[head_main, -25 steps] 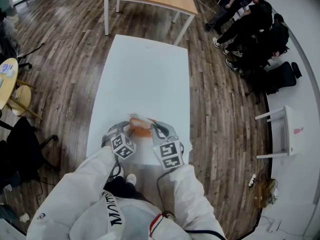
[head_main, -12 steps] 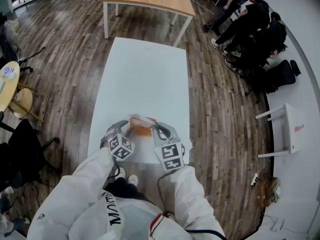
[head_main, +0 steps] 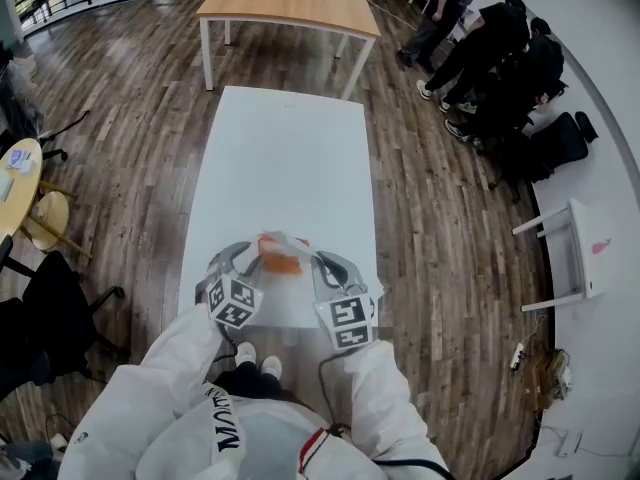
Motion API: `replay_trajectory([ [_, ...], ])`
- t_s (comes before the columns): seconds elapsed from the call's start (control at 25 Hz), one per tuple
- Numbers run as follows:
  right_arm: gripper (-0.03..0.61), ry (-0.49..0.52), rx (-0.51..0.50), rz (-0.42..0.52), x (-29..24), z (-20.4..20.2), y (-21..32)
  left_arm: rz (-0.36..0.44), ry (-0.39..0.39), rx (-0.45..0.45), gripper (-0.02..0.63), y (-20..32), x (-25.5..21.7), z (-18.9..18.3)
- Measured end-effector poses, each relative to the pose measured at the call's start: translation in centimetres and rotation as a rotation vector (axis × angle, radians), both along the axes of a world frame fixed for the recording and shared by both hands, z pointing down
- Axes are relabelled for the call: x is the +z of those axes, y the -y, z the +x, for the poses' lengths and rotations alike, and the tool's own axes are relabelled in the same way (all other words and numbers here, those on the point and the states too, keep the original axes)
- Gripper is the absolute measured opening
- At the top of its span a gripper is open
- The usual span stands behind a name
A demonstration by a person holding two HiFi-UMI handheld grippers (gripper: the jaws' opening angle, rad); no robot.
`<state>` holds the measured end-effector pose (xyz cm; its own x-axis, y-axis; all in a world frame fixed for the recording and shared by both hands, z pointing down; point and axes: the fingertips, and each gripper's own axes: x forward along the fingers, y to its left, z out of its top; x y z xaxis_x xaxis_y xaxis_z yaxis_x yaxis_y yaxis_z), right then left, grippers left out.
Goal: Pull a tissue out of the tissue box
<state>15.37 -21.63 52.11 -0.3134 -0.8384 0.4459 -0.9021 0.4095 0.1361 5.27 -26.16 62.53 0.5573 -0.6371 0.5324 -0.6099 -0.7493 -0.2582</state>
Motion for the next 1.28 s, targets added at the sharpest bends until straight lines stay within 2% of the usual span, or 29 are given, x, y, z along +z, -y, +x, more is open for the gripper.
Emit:
replay_trajectory([
  [1.28, 0.003, 0.120, 0.157, 0.143, -4.2, 4.9, -5.1, 0.131, -0.225, -0.081, 0.092, -3.5, -12.5, -2.6],
])
